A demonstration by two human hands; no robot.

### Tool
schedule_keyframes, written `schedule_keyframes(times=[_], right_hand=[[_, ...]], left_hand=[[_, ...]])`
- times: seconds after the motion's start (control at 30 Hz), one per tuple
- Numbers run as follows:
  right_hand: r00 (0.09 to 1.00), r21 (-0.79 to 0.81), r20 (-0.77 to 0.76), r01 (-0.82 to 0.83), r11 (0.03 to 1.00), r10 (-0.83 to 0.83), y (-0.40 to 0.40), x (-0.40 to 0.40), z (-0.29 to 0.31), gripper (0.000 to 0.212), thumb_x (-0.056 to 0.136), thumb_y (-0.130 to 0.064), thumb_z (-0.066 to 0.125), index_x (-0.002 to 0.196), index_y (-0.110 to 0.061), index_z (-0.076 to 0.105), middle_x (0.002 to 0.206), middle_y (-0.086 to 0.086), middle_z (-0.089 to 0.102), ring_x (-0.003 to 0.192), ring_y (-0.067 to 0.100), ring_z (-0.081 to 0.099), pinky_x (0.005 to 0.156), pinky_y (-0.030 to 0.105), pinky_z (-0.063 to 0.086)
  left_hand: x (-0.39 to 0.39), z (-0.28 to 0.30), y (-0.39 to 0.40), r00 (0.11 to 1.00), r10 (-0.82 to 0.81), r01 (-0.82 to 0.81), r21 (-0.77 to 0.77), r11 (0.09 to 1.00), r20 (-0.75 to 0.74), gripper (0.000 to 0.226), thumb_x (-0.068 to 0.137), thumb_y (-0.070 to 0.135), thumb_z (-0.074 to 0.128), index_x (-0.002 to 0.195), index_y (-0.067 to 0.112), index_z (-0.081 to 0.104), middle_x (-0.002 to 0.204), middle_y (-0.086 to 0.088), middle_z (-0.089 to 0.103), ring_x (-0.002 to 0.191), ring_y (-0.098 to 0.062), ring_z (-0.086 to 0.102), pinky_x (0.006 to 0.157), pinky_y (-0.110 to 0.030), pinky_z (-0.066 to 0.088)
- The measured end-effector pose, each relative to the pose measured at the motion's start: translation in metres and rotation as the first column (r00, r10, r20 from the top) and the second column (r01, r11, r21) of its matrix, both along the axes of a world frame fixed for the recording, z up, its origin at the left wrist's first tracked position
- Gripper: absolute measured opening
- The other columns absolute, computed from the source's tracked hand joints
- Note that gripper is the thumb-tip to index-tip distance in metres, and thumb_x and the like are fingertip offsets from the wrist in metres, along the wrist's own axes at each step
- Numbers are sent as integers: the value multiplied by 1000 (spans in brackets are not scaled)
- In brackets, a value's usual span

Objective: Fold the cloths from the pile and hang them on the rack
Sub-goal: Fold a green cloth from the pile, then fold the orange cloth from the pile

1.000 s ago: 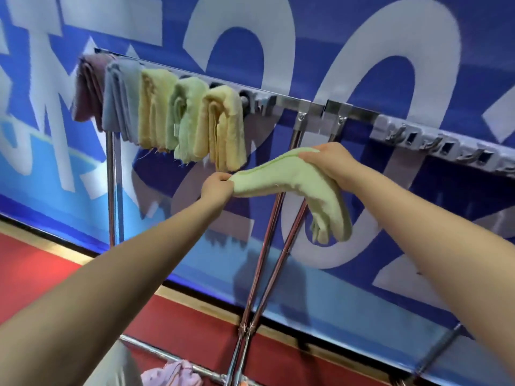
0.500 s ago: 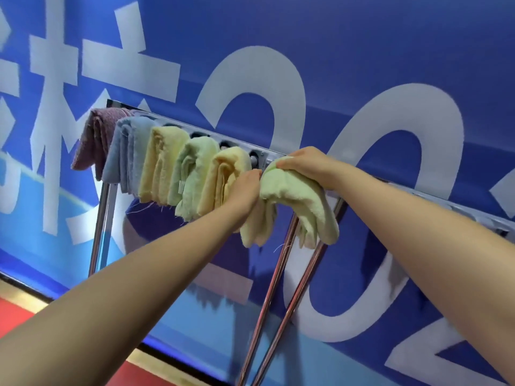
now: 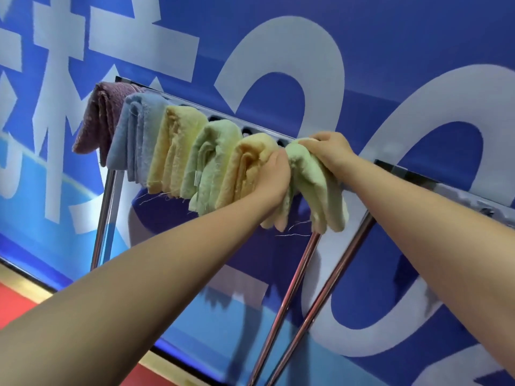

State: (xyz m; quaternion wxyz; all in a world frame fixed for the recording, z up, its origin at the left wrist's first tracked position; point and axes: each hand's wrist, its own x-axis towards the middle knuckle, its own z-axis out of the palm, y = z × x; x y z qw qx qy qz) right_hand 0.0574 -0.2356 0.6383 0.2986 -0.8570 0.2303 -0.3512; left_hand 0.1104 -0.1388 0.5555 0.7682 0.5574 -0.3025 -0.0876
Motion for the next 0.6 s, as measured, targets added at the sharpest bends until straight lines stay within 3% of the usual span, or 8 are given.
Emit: schedule_keyframes(times=[0.07, 0.13, 0.23, 0.3, 0.4, 0.47, 0.6], right_hand=[[995, -136, 88, 56, 989, -44, 0, 1, -8, 13, 82, -34, 68, 90, -26, 65, 106, 3, 62, 104, 22, 56, 91, 36, 50], [989, -122, 139, 71, 990, -53, 0, -3, -14, 4, 83, -32, 68, 80, -30, 66, 103, 7, 65, 102, 23, 59, 91, 41, 52], [998, -92, 67, 15, 996, -9, -1, -5, -24, 32, 90, -28, 57, 81, 0, 68, 77, 20, 61, 71, 17, 50, 70, 44, 52], [998, -104, 38, -39, 994, 43, 3, -8, -28, 37, 93, -26, 50, 84, 8, 62, 70, 16, 49, 68, 17, 41, 66, 36, 43], [988, 45, 45, -147, 988, 145, 12, -21, -26, 26, 95, -20, 50, 106, -6, 69, 96, 6, 68, 86, 11, 57, 80, 27, 50], [979, 79, 53, -202, 976, 198, 20, -31, -27, 27, 97, -16, 49, 119, -12, 64, 106, -1, 64, 91, 8, 58, 76, 16, 49], [983, 70, 79, -171, 983, 166, 34, -47, -31, 29, 96, -18, 48, 120, -12, 64, 117, 0, 64, 108, 15, 59, 89, 27, 47]], left_hand=[[-1, -7, -1, 998, -2, 2, -2, 1000, 68, 50, 93, 51, 27, 122, 27, 60, 124, -1, 63, 119, -20, 55, 107, -44, 39], [-3, -9, 1, 996, -32, 34, -21, 999, 83, 45, 95, 49, 31, 125, 33, 60, 125, 5, 63, 120, -14, 55, 108, -39, 39], [0, -6, -4, 999, -45, 44, -33, 998, -19, 42, 90, 52, 37, 101, 27, 70, 107, -2, 71, 107, -20, 64, 101, -46, 47], [-3, -1, 0, 997, -43, 43, 6, 999, -60, 46, 89, 53, 37, 98, 22, 70, 103, -7, 71, 104, -25, 64, 100, -46, 48], [-13, 2, 15, 995, -61, 67, 74, 995, -79, 48, 99, 47, 31, 111, 17, 65, 107, -3, 66, 104, -20, 59, 93, -32, 43], [-16, -1, 19, 994, -76, 83, 86, 993, -80, 40, 102, 43, 29, 99, 23, 64, 98, 2, 64, 98, -16, 57, 85, -31, 42], [-30, -4, 32, 998, -35, 37, 63, 997, -46, 37, 102, 35, 30, 87, 24, 63, 94, 0, 67, 92, -15, 61, 80, -30, 46]])
